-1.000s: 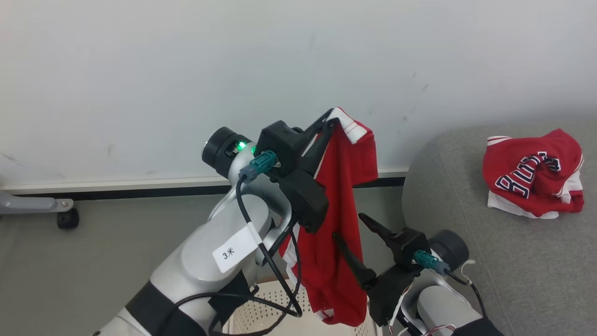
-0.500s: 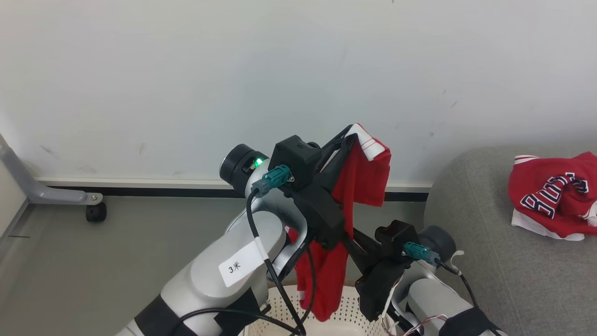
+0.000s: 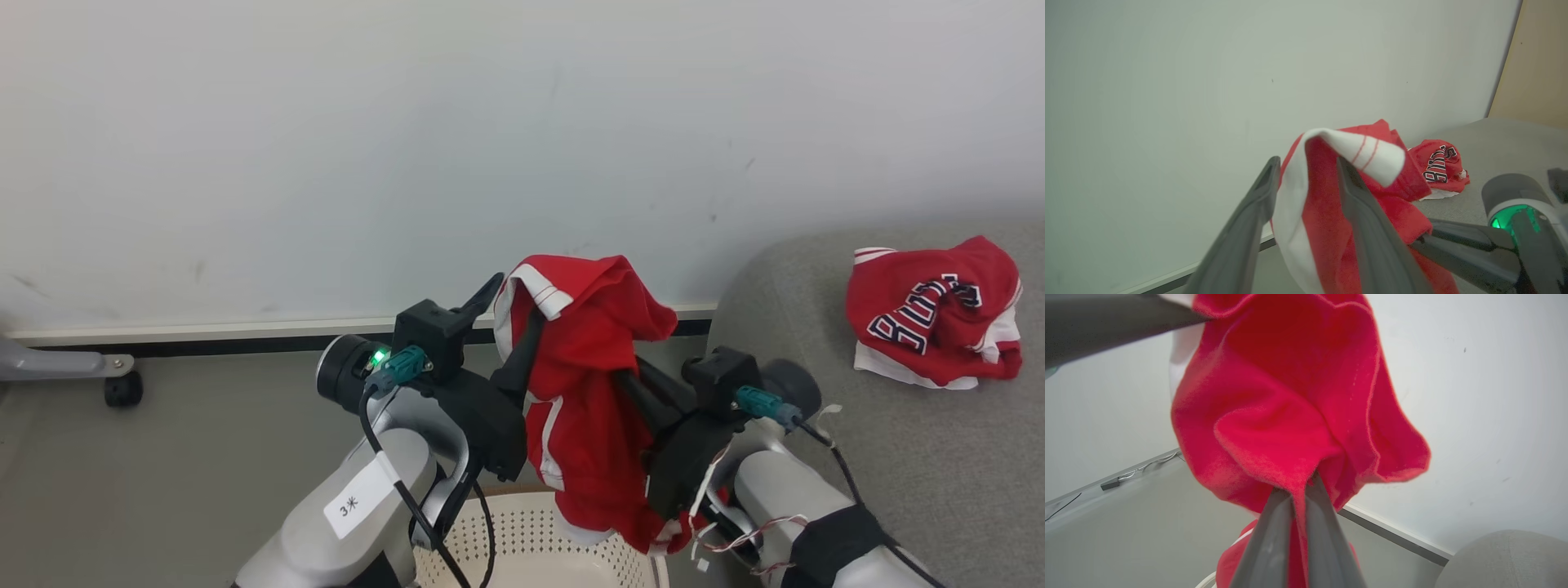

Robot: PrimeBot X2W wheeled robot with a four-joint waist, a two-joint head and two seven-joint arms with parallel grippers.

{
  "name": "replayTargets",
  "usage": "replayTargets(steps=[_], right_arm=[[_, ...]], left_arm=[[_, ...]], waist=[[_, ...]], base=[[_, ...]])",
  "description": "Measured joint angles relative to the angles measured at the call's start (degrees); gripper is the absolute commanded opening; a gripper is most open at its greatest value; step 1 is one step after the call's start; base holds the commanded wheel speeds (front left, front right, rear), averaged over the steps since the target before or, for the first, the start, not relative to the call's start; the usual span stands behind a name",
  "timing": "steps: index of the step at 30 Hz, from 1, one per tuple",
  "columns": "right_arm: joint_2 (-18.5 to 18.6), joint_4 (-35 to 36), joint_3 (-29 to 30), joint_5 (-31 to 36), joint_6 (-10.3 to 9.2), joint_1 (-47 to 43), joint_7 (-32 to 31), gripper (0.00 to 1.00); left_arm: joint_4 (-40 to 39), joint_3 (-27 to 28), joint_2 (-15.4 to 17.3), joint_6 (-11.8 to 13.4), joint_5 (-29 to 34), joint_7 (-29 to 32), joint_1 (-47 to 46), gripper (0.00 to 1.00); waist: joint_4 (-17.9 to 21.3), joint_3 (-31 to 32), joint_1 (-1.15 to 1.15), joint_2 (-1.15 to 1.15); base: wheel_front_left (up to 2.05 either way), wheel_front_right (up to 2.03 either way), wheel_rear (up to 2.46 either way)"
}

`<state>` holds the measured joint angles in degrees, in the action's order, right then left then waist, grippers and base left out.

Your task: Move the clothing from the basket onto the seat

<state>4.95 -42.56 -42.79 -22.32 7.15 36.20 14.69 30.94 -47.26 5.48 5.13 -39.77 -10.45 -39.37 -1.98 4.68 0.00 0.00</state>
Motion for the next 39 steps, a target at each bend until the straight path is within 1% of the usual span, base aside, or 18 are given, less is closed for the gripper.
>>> replayTargets(steps=[6, 19, 25, 28, 33, 39], right_arm=[[4.17, 2.90, 1.22, -0.01, 0.00, 1.08, 0.01, 0.00], [10.67, 8.39, 3.42, 1.10, -0.01, 1.14, 0.01, 0.00], [13.44, 10.94, 4.38, 1.36, -0.10, 1.13, 0.01, 0.00], [14.84, 12.03, 5.00, 1.47, -0.58, 1.07, 0.01, 0.00], [17.19, 13.60, 6.17, 1.51, -0.68, 0.82, 0.01, 0.00], [19.84, 15.25, 7.56, 1.51, -1.19, 0.71, 0.01, 0.00]], left_arm=[[0.23, 0.67, 0.86, 0.43, -0.04, -1.36, 3.75, 1.00], [-0.76, 0.70, 1.12, 0.69, -0.10, -2.87, 10.77, 1.00], [-1.32, 0.71, 0.67, 0.92, -0.10, -3.37, 12.15, 1.00], [-1.59, 0.69, 0.46, 0.92, -0.10, -3.47, 12.87, 1.00], [-2.04, 0.70, 0.10, 0.92, 0.01, -3.54, 13.12, 1.00], [-2.33, 0.33, -0.33, 0.92, 0.65, -3.74, 13.01, 1.00]], waist=[[2.99, -0.28, 0.00, 0.00], [11.25, -0.73, 0.00, 0.00], [15.44, -1.08, 0.00, 0.00], [17.48, -1.32, 0.00, 0.00], [20.66, -1.88, 0.00, 0.00], [23.24, -3.23, 0.00, 0.00]], base=[[0.00, 0.00, 0.00], [0.00, 0.00, 0.00], [0.00, 0.00, 0.00], [0.00, 0.00, 0.00], [0.00, 0.00, 0.00], [0.00, 0.00, 0.00]])
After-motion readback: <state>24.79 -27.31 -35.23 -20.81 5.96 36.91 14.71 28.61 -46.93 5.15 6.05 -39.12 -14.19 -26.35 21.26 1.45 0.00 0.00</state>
